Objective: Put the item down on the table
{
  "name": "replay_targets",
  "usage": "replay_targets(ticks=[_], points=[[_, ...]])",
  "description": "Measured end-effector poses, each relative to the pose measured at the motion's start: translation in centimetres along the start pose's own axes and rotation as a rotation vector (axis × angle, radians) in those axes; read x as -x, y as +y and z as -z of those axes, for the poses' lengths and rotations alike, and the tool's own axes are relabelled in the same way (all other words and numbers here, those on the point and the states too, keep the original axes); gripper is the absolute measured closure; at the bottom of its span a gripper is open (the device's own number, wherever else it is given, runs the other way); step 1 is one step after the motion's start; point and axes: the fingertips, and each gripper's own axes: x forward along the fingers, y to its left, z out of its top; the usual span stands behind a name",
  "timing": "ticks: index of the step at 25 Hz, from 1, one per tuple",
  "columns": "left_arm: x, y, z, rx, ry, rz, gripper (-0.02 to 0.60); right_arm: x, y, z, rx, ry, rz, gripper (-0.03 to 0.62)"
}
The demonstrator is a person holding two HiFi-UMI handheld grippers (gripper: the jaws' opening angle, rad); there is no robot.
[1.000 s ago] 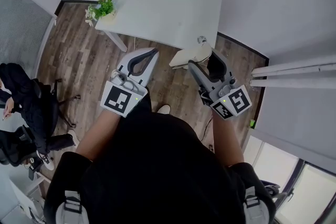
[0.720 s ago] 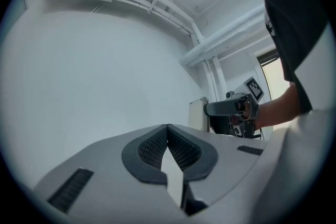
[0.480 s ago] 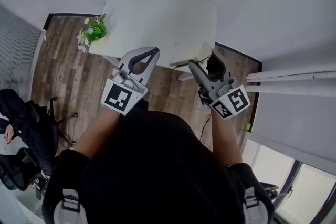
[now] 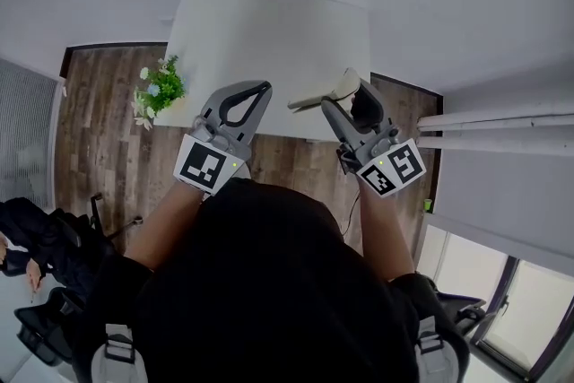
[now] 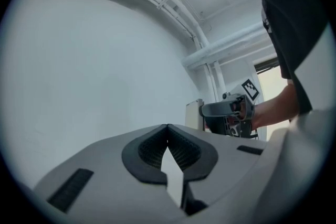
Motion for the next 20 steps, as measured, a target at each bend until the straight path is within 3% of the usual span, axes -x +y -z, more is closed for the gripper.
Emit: replay_targets(ticks=[12,20], points=[[-2.1,2.5,1.5,0.044,-0.029,0.087,0.588,-1.8,-3.2,1.3,0.013,0.031,0.106,0.327],[-9.5,2.5,1.6,0.068,-0.058,0.104,0.588,-2.3,-12.3,2.1,0.024,0.086,0.101,0.327]])
